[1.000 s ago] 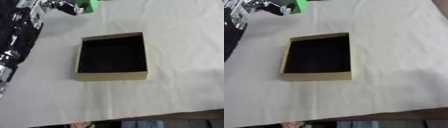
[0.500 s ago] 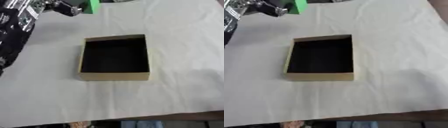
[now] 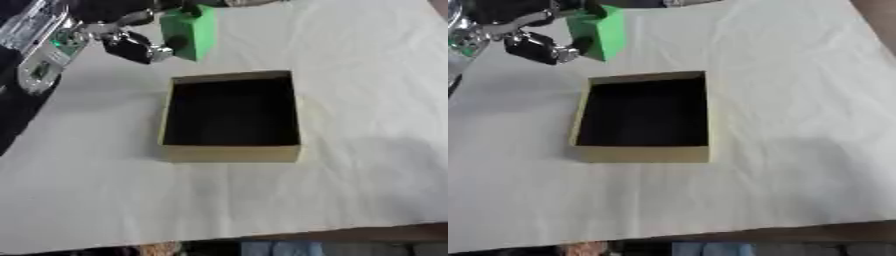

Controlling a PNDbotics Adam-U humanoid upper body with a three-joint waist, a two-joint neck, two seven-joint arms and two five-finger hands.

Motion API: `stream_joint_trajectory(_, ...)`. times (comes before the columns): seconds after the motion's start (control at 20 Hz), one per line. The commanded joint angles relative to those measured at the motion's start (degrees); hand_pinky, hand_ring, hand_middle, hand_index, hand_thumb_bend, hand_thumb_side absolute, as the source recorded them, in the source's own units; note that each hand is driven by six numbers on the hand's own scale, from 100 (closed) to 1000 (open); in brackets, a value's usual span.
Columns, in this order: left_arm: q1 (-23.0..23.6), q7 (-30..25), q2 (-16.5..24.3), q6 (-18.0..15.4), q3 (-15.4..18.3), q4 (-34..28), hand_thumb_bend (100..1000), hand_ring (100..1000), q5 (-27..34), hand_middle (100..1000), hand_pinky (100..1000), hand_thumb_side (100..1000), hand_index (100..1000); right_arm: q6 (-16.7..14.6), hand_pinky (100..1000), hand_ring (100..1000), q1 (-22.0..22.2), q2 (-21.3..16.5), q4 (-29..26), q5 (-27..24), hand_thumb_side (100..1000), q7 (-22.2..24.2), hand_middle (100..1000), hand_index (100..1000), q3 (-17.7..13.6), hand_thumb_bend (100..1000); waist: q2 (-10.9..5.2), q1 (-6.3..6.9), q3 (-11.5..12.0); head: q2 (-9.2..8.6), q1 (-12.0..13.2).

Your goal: Pick up objects on the table and place them in the box.

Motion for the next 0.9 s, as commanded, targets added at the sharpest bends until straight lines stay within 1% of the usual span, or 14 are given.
stream_joint_trajectory(0.05,0.6,-1.1,2.6,1.4,-0.2,-5.5,100,613,1.1,568,654,194,792,-0.5,818,834,-0.3,-0.4,-1.2,-0.3,593,0.0,795,918,-0.3,100,-0.76,-0.55,0.0,0.3,0.0)
stream_joint_trajectory(0.2,2.0,-2.4,2.6,2.6,-1.1,-9.3,100,616,1.7,570,657,201,794,-0.8,817,834,-0.4,-0.4,-1.2,-0.5,592,0.0,795,918,-0.2,100,-0.7,-0.71,-0.1,0.3,0.1)
stream_joint_trajectory(0.35,2.4,-3.4,2.1,3.1,-2.1,-11.0,100,618,2.1,572,658,206,797,-1.2,816,834,-0.6,-0.3,-1.2,-0.8,590,0.1,795,918,-0.1,100,-0.66,-0.86,-0.2,0.3,0.2)
stream_joint_trajectory(0.6,2.6,-4.1,1.3,2.7,-3.8,-11.4,100,623,2.3,578,663,210,802,-1.6,814,833,-0.6,-0.2,-1.2,-1.2,590,0.2,795,918,-0.1,100,-0.55,-1.08,-0.3,0.3,0.4)
stream_joint_trajectory(0.9,2.5,-4.8,0.0,1.6,-5.5,-10.0,100,650,1.1,605,683,199,817,-1.6,814,833,-0.6,0.0,-1.2,-1.4,590,0.3,795,918,-0.1,100,-0.37,-1.28,-0.5,0.3,0.6)
